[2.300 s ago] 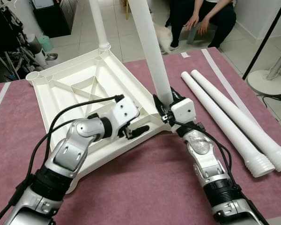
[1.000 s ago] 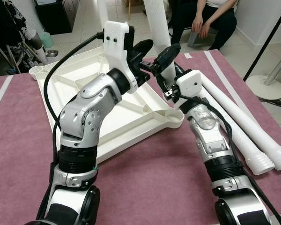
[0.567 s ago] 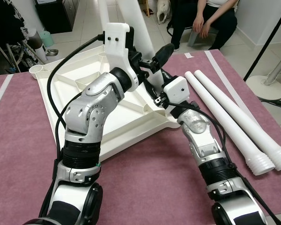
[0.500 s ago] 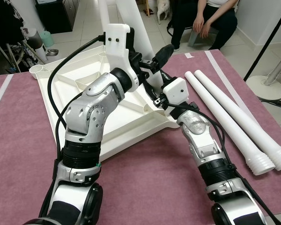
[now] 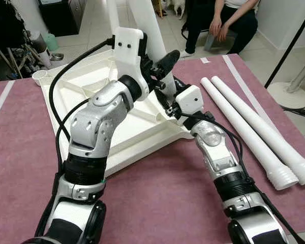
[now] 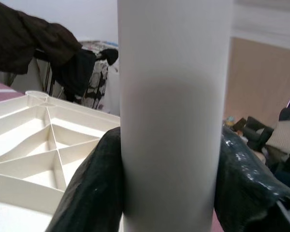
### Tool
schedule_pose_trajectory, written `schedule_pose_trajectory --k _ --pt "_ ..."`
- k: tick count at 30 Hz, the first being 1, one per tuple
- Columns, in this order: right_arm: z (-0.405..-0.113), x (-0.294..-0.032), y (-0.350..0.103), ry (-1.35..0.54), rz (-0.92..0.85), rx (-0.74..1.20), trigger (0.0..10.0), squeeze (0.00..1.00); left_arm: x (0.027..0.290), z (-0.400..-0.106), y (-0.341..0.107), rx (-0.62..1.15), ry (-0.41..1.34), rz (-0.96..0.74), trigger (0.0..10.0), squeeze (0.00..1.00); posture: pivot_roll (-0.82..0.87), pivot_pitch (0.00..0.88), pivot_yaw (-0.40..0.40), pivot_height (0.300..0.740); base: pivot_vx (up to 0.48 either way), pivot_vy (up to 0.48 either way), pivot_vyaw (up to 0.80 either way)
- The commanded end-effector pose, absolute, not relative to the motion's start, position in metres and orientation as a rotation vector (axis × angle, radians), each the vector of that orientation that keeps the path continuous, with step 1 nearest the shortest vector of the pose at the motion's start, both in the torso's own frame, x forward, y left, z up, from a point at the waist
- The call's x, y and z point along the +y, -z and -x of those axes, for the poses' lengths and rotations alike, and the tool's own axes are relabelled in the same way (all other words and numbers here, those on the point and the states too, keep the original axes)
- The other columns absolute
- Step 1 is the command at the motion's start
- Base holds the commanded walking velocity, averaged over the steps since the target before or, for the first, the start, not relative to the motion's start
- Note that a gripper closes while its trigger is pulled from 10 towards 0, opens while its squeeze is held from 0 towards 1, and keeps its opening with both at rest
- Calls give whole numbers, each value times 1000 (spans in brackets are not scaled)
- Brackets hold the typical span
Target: Building children table
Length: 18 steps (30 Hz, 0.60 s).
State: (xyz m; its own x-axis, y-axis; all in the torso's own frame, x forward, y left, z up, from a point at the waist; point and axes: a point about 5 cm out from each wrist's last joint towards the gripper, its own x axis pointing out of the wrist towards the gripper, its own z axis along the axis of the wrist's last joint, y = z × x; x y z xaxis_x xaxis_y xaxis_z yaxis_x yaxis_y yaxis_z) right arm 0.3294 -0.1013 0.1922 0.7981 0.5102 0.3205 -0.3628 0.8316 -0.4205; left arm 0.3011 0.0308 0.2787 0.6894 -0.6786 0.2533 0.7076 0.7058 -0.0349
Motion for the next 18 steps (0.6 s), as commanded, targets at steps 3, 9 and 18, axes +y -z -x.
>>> schedule_pose_trajectory --k 3,9,18 --pt "-332 -96 -189 -498 304 -386 10000 1000 17 -290 -279 -281 882 33 0 0 -45 0 107 740 0 0 0" --pt "-327 -88 -190 -567 323 -374 10000 0 16 -289 -277 -286 882 -24 0 0 -45 0 105 740 0 0 0" --pt "-315 -84 -190 -627 458 -430 10000 0 14 -296 -270 -220 878 -40 0 0 -48 0 106 740 0 0 0"
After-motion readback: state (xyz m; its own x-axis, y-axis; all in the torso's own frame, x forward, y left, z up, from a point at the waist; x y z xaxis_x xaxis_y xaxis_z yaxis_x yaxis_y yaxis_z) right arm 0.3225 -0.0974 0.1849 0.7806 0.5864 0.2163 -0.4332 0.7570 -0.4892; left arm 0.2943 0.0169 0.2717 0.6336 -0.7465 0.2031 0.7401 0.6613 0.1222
